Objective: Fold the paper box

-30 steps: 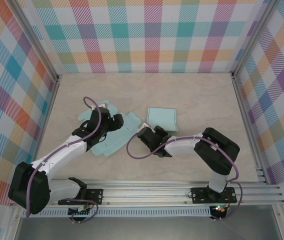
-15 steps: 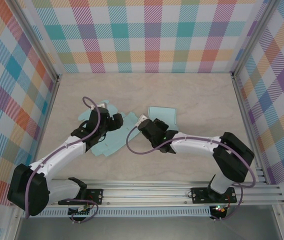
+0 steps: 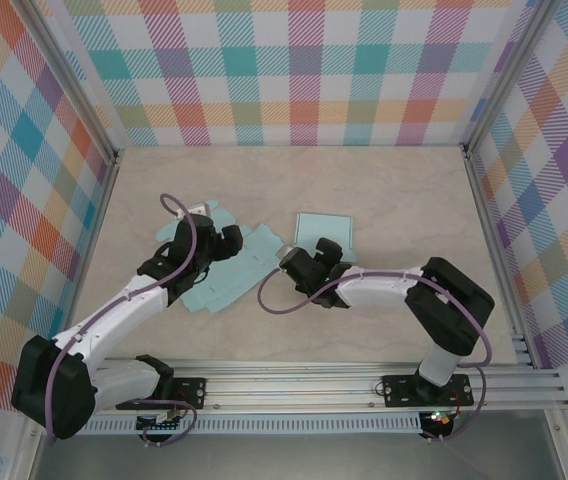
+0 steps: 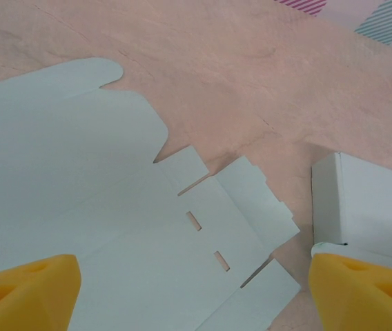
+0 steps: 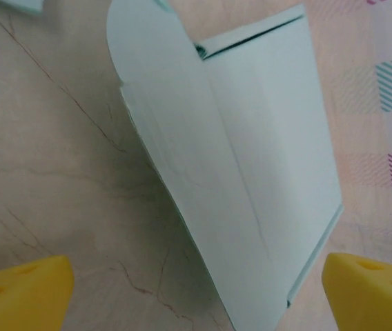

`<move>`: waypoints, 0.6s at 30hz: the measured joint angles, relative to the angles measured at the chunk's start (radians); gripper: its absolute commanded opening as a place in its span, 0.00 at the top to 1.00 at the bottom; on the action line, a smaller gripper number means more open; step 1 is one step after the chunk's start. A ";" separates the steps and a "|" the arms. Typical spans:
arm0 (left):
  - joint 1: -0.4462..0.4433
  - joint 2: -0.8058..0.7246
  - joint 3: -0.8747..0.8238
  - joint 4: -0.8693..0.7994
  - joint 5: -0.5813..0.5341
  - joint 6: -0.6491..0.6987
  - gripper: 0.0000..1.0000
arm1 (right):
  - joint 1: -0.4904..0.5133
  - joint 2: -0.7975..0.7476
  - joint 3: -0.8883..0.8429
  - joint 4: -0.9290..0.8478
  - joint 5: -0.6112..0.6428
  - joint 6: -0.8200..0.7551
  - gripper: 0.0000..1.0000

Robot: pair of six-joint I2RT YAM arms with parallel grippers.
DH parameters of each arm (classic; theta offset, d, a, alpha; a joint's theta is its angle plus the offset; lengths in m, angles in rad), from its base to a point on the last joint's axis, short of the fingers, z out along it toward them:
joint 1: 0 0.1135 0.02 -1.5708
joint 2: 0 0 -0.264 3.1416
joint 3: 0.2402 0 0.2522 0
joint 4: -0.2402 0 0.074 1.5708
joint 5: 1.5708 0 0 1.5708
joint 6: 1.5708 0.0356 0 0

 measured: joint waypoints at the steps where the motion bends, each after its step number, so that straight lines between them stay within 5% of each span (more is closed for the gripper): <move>1: 0.000 -0.002 0.000 -0.002 0.000 0.000 0.14 | -0.009 0.016 0.001 0.010 0.003 -0.005 0.06; 8: 0.000 -0.002 0.000 -0.014 0.000 0.008 0.14 | -0.044 0.117 0.053 0.119 0.037 -0.066 0.18; 18: 0.006 -0.005 0.000 -0.014 -0.001 0.015 0.14 | -0.055 0.172 0.063 0.245 0.075 -0.140 0.71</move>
